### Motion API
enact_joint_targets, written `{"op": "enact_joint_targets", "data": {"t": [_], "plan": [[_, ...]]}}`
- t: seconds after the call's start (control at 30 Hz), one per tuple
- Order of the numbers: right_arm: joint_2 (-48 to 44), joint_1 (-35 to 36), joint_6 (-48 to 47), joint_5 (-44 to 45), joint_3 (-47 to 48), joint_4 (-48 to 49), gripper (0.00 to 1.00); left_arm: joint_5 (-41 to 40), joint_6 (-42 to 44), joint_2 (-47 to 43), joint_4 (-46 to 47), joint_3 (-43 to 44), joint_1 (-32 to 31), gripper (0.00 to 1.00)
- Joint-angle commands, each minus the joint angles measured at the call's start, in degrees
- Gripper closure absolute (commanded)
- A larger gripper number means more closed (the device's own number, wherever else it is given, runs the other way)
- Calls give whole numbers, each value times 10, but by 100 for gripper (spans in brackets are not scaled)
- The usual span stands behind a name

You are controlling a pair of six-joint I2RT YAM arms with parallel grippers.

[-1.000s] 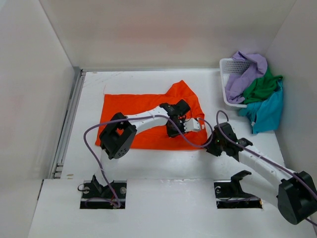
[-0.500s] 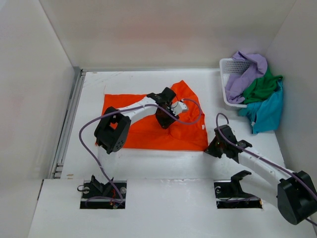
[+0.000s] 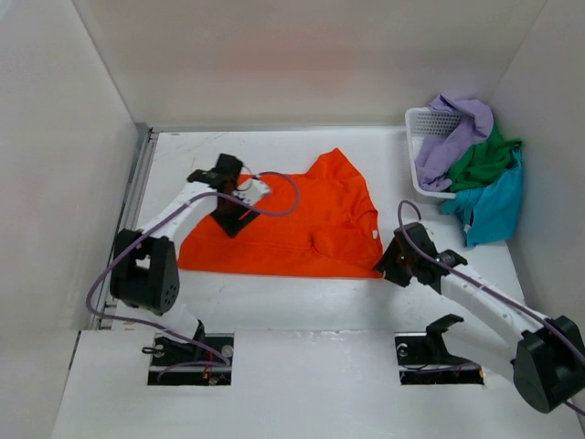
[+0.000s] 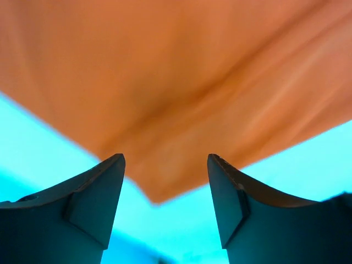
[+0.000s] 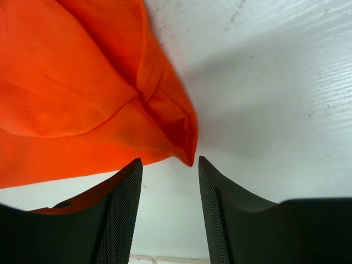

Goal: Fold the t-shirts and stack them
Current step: Fold the flattened tshirt in 1/3 of the way

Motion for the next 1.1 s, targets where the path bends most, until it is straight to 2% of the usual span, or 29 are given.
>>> {"op": "enact_joint_targets", "data": {"t": [0.0, 0.1, 0.13, 0.2, 0.4, 0.5, 0.53, 0.57, 0.6, 0.63, 0.67, 0.7, 0.73, 0.83, 1.07], "plan": [[42, -4, -25, -5, 33, 15, 50, -66, 94, -49, -45, -90, 130, 38], [53, -5, -28, -7, 34, 17, 50, -79, 104, -38, -43, -117, 232, 40], [57, -5, -29, -10, 34, 18, 50, -78, 101, -27, -43, -118, 261, 49], [68, -5, -33, -18, 31, 22, 50, -56, 85, -19, -46, -95, 287, 41], [112, -5, -37, -49, 33, 50, 56, -63, 55, 51, -26, -46, 267, 43], [121, -6, -36, -50, 31, 64, 67, -81, 47, 90, 1, -39, 252, 42], [126, -6, -36, -51, 30, 67, 75, -85, 41, 111, 3, -43, 248, 45], [132, -6, -36, -53, 30, 69, 86, -80, 34, 125, 2, -48, 243, 51], [133, -6, -35, -53, 29, 69, 92, -77, 30, 127, 2, -52, 242, 55], [130, -6, -32, -53, 26, 69, 97, -70, 27, 128, 0, -57, 238, 65], [117, -6, -25, -53, 21, 65, 100, -64, 26, 125, -2, -63, 237, 76], [97, -7, -17, -52, 13, 58, 100, -58, 26, 113, -11, -73, 237, 91], [87, -7, -13, -52, 10, 50, 100, -52, 26, 103, -20, -75, 237, 95], [46, -7, -7, -53, 1, 8, 100, -35, 37, 64, -73, -82, 245, 100], [-64, -1, 22, -51, -8, -122, 100, -46, 60, -38, -130, -124, 264, 99]]}}
